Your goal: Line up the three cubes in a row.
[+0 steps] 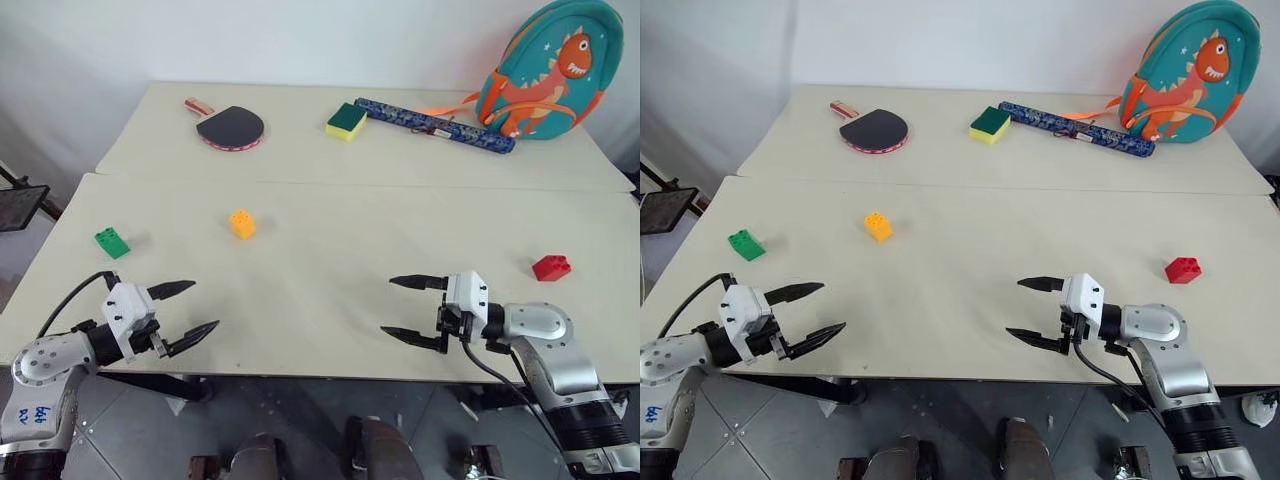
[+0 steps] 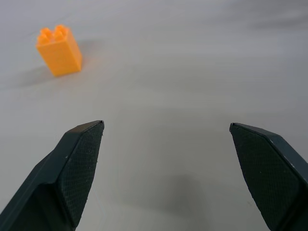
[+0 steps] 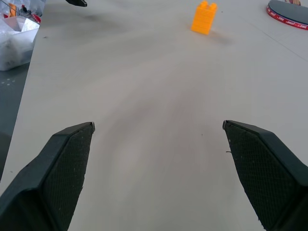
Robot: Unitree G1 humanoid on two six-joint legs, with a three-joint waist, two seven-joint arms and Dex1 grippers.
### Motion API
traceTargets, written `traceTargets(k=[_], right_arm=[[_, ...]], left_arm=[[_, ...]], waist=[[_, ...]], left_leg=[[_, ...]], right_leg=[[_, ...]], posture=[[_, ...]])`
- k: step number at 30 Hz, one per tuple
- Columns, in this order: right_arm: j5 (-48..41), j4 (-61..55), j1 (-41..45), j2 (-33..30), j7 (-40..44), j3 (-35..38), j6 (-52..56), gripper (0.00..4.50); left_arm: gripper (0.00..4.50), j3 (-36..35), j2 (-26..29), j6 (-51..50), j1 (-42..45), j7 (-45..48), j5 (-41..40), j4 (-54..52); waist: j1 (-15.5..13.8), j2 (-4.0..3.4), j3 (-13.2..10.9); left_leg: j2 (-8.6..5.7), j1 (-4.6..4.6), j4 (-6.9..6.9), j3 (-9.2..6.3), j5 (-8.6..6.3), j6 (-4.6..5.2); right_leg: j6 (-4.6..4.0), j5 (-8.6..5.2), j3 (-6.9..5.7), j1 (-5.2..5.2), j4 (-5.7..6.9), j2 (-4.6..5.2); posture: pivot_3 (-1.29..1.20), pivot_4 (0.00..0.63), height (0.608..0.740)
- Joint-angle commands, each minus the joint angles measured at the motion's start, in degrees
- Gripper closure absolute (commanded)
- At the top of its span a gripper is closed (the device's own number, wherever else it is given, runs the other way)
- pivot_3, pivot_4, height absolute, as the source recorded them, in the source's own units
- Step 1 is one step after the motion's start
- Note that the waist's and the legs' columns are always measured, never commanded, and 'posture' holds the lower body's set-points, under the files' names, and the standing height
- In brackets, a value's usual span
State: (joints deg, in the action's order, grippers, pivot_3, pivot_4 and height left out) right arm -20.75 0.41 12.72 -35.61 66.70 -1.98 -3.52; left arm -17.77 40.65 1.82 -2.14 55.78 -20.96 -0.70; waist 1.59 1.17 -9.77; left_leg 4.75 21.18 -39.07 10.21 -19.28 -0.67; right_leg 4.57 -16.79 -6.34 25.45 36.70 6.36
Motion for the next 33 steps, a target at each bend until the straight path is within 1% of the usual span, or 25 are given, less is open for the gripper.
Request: traceTargets(k=[1,4,6,8,10,11,13,14,17,21,23,25,29,31,33], right_arm=[[-0.26,-1.86,-0.16,0.11,-0.46,0.69,-0.66,0.0],[-0.75,-3.37,-1.1,0.41,-2.45,2.07,-0.57,0.0],[-2.2,-6.01,-3.15,0.19,-5.24,4.96,0.53,0.0],[-3.41,-9.49,-7.0,-0.43,-9.1,9.63,1.88,0.0],[-3.85,-12.64,-11.4,0.38,-15.29,15.81,3.6,0.0],[-4.02,-13.5,-13.9,1.54,-19.48,20.19,4.2,0.0],[-2.74,-13.54,-18.34,3.1,-25.33,26.96,3.19,0.0],[-1.81,-13.1,-19.68,3.95,-27.7,29.19,2.37,0.0],[0.78,-10.34,-22.09,6.32,-35.12,34.52,1.08,0.0],[2.24,-9.15,-24.64,8.56,-41.94,37.27,4.02,0.0],[1.59,-9.86,-24.51,8.45,-42.91,36.98,5.58,0.0],[0.45,-10.53,-22.73,7.48,-44.83,36.95,9.68,0.0],[-1.41,-9.81,-16.5,2.41,-46.19,36.02,21.18,0.0],[-0.51,-4.77,-10.54,-1.57,-46.35,34.4,26.11,0.0],[-0.22,-0.89,-6.46,-3.89,-46.45,33.31,29.94,0.0]], left_arm=[[0.03,0.23,1.07,-0.79,0.16,-0.53,0.59,-0.65],[0.03,-1.31,-0.35,-2.28,1.77,-0.82,-3.02,-0.45],[0.03,-0.8,0.17,-3.95,2.19,0.37,-4.35,-1.63],[0.03,1.1,0.13,-4.96,2.55,1.67,-5.29,-4.34],[0.03,3.95,-1.32,-6.66,4.23,1.27,-5.93,-7.25],[0.03,6.3,-2.96,-6.69,6.15,0.39,-5.11,-7.93],[0.03,10.23,-6.09,-6.82,9.61,-0.69,-3.98,-8.4],[0.03,11.45,-7.17,-6.67,10.77,-0.9,-3.51,-8.28],[0.03,15.05,-9.31,-5.69,13.76,-0.5,-1.91,-7.33],[0.03,19.64,-11.65,-5.1,17.75,0.43,-0.15,-4.9],[0.03,20.52,-12.24,-4.87,18.76,1.1,-0.16,-4.07],[0.03,20.81,-12.18,-4.92,18.98,1.64,-0.19,-3.83],[0.03,20.92,-11.86,-5.84,19.01,2.4,-0.51,-4.0],[0.03,20.83,-11.76,-6.01,18.65,2.43,-0.46,-4.25],[0.03,20.91,-11.65,-6.1,18.42,2.5,-0.29,-4.33]], waist=[[0.0,0.0,0.0],[0.0,0.0,0.0],[-0.08,0.0,0.0],[-0.27,0.0,0.0],[-0.79,0.0,0.0],[-1.35,-0.01,0.01],[-2.37,-0.02,0.03],[-2.46,0.0,0.04],[-2.03,0.03,0.08],[-1.14,-0.09,0.14],[-0.68,-0.15,0.16],[-0.13,-0.19,0.18],[0.23,-0.26,0.16],[0.18,-0.26,0.16],[0.08,-0.26,0.16]], left_leg=[[0.0,0.0,0.0,0.0,0.0,0.0],[0.01,-0.01,0.0,-0.01,0.0,0.0],[0.01,-0.01,-0.02,-0.01,0.0,-0.01],[-0.02,-0.01,-0.02,-0.02,0.0,-0.01],[-0.06,0.02,-0.02,-0.04,-0.01,0.01],[-0.07,0.02,-0.02,-0.03,-0.01,0.01],[-0.14,0.02,-0.07,-0.06,0.0,0.04],[-0.16,0.01,-0.11,-0.05,0.01,0.06],[-0.14,-0.05,-0.12,0.0,0.02,0.06],[-0.07,-0.12,-0.08,0.03,0.04,0.02],[-0.07,-0.13,-0.07,0.04,0.05,0.01],[-0.08,-0.13,-0.07,0.05,0.05,0.02],[-0.09,-0.14,-0.08,0.07,0.1,0.08],[-0.09,-0.15,-0.08,0.05,0.11,0.09],[-0.13,-0.13,-0.1,0.08,0.14,0.15]], right_leg=[[0.0,0.0,0.0,0.0,0.02,0.0],[0.0,0.0,-0.01,0.0,0.05,-0.01],[0.0,0.0,-0.01,0.0,0.07,0.0],[0.01,0.0,-0.01,0.0,0.12,0.04],[0.02,0.01,-0.03,0.0,0.1,0.07],[0.02,0.01,-0.02,0.0,0.07,0.08],[0.04,0.02,-0.01,-0.08,0.04,0.09],[0.05,0.02,0.02,-0.13,0.01,0.09],[0.05,0.03,0.07,-0.16,-0.04,0.03],[0.03,0.02,0.15,-0.16,0.0,-0.07],[0.03,0.02,0.19,-0.15,0.03,-0.09],[0.04,0.02,0.22,-0.15,0.03,-0.08],[0.03,0.02,0.3,-0.14,0.07,-0.07],[0.03,0.02,0.31,-0.14,0.1,-0.07],[0.03,0.02,0.34,-0.14,0.09,-0.04]], posture=[[0.0,0.15,0.74],[0.0,0.15,0.74],[0.0,0.15,0.74],[0.0,0.15,0.74],[0.0,0.15,0.74],[0.0,0.15,0.74],[0.0,0.15,0.74],[0.0,0.15,0.74],[0.0,0.15,0.74],[0.0,0.15,0.74],[0.0,0.15,0.74],[0.0,0.15,0.74],[0.0,0.15,0.74],[0.0,0.15,0.74],[0.0,0.15,0.74]])
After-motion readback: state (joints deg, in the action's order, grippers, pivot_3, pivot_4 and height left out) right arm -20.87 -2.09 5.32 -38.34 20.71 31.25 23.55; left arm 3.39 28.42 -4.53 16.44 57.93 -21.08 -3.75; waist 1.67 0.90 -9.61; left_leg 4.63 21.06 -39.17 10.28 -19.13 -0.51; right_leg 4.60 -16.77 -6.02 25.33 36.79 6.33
